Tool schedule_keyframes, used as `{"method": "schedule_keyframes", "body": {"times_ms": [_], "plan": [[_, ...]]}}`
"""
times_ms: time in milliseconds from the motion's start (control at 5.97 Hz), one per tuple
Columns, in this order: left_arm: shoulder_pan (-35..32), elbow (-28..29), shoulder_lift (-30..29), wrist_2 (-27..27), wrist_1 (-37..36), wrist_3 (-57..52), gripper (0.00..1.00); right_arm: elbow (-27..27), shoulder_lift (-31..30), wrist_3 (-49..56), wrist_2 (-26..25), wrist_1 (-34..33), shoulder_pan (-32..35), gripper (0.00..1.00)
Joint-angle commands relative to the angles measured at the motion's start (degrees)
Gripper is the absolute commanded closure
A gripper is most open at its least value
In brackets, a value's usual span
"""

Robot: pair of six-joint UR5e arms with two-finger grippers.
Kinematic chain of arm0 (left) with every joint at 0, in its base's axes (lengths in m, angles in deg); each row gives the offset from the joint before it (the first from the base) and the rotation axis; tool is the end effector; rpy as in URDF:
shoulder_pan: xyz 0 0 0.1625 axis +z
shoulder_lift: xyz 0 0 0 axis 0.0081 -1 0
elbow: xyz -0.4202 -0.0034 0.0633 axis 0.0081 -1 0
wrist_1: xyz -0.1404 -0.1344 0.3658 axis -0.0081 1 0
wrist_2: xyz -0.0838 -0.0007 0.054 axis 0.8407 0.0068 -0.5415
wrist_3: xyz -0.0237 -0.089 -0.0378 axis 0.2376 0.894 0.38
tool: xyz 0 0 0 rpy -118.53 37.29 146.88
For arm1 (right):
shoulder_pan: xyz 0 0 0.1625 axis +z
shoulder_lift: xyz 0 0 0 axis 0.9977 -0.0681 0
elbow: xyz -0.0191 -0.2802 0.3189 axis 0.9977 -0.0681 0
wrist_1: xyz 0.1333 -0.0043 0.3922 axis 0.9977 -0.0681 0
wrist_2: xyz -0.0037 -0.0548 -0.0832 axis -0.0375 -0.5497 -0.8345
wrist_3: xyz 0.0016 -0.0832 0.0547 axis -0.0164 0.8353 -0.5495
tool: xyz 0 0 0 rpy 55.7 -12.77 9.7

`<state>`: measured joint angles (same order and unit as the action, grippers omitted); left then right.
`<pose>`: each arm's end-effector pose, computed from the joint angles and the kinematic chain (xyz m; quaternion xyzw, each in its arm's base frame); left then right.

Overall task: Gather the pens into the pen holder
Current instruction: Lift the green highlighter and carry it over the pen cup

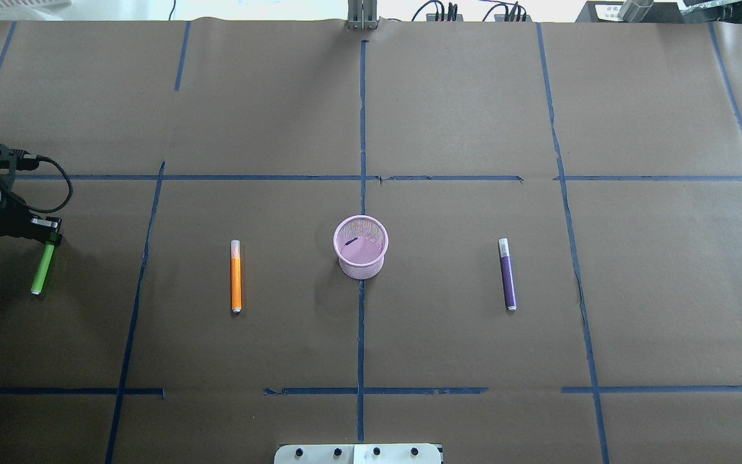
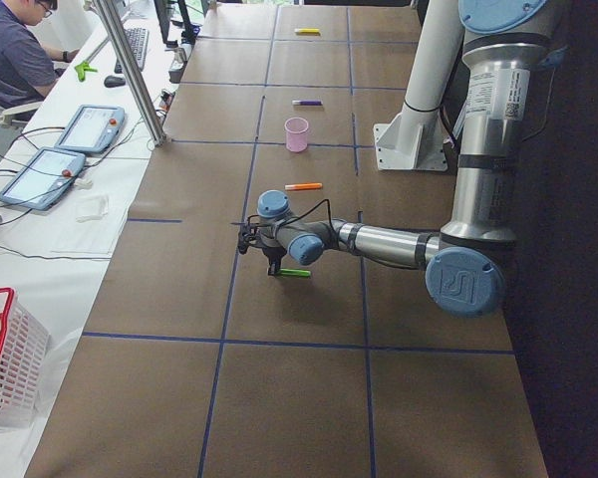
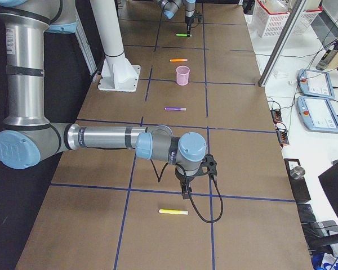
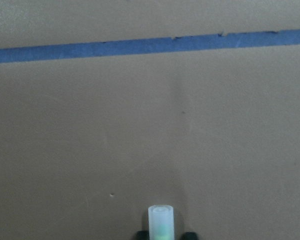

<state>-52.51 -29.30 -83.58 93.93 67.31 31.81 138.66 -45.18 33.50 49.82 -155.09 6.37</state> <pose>0.2661 -0.4750 0.5927 0.0362 0.3721 0.0180 0.9273 0.0817 -0.4536 0.6456 0.0200 -0.3889 -0.0867 0.9170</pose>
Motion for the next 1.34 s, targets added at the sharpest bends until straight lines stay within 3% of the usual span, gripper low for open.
{"method": "schedule_keyframes", "body": {"times_ms": [0,335,503,671,838,1173], "plan": [[-0.07,-4.42,-0.23,-5.53,2.74,0.38,1.00,0.09,0.03,0.00,0.00,0.01,0.00,0.00],[-0.07,-12.06,-3.64,-7.42,2.76,-0.32,1.00,0.09,0.03,0.00,0.00,0.01,0.00,0.00],[-0.07,-14.71,-7.57,-7.60,2.68,0.38,1.00,0.44,0.38,0.00,0.00,0.01,0.00,0.00],[0.27,-15.70,-12.83,-11.43,2.59,3.34,1.00,0.44,0.47,0.00,0.00,0.01,0.00,0.00],[4.11,-16.84,-14.80,-17.73,3.29,3.90,1.00,0.44,0.47,0.00,0.00,0.01,0.00,0.00],[19.10,-17.82,-22.44,-38.53,3.03,8.96,1.00,0.44,0.56,0.00,0.00,0.01,0.00,0.00]]}}
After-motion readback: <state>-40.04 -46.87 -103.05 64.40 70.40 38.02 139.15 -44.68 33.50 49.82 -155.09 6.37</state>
